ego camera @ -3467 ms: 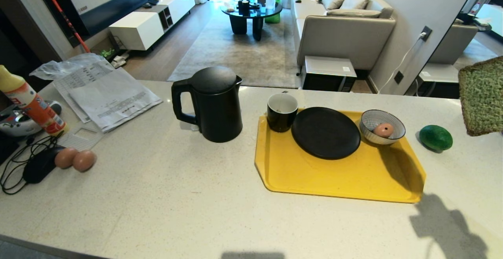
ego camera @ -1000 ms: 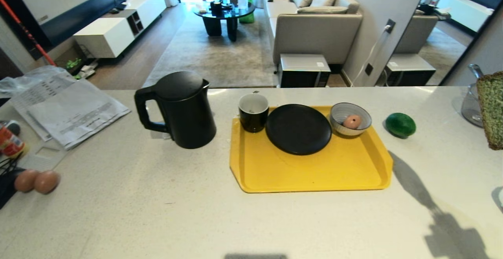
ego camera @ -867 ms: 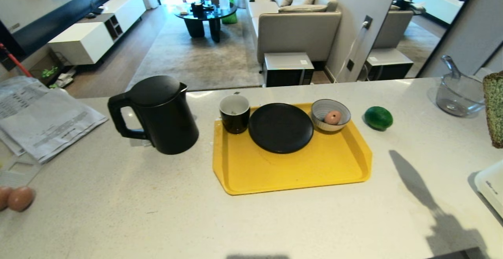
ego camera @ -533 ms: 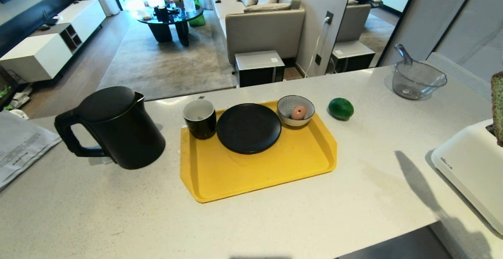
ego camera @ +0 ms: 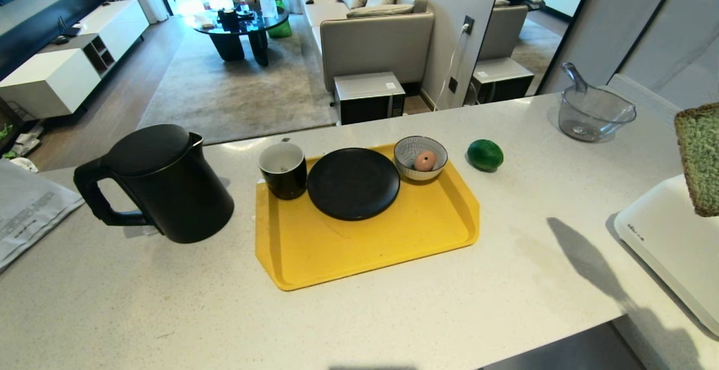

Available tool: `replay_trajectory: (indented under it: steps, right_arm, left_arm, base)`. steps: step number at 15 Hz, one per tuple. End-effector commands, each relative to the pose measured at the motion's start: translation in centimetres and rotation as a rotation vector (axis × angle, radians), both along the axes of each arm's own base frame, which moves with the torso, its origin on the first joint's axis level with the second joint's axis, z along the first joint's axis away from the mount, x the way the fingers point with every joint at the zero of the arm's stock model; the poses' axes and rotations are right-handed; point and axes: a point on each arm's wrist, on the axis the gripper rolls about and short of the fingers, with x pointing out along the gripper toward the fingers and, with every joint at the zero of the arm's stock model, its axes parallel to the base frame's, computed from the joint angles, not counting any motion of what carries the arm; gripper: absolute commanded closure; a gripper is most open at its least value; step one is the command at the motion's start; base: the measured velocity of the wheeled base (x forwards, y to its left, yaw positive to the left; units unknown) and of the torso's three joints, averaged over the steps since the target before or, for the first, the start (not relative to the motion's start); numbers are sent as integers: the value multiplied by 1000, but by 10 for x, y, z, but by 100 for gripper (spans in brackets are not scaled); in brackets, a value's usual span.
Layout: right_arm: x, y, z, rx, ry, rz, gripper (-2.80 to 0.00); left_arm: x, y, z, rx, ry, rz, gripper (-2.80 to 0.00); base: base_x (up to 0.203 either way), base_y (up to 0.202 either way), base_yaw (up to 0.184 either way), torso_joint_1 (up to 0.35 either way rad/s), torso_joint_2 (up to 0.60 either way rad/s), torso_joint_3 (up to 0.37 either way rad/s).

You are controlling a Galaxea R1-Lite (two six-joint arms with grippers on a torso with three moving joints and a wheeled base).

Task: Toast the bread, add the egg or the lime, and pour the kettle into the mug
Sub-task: Put the bread slices in the toaster

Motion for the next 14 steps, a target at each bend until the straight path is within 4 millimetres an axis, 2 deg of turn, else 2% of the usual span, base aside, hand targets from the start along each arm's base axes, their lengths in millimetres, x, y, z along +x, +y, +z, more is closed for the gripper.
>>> replay_trajectory:
  steps: [1, 14]
  right_arm:
    - [0, 0, 0, -3, 2, -5, 0]
    - [-2, 0, 1, -4, -9, -7, 0]
  left_arm:
    - [1, 0, -4, -1, 13, 1, 0]
    - [1, 0, -4, -1, 13, 1, 0]
  base:
    - [0, 0, 0, 0, 0, 0]
    - [0, 0, 0, 0, 0, 0]
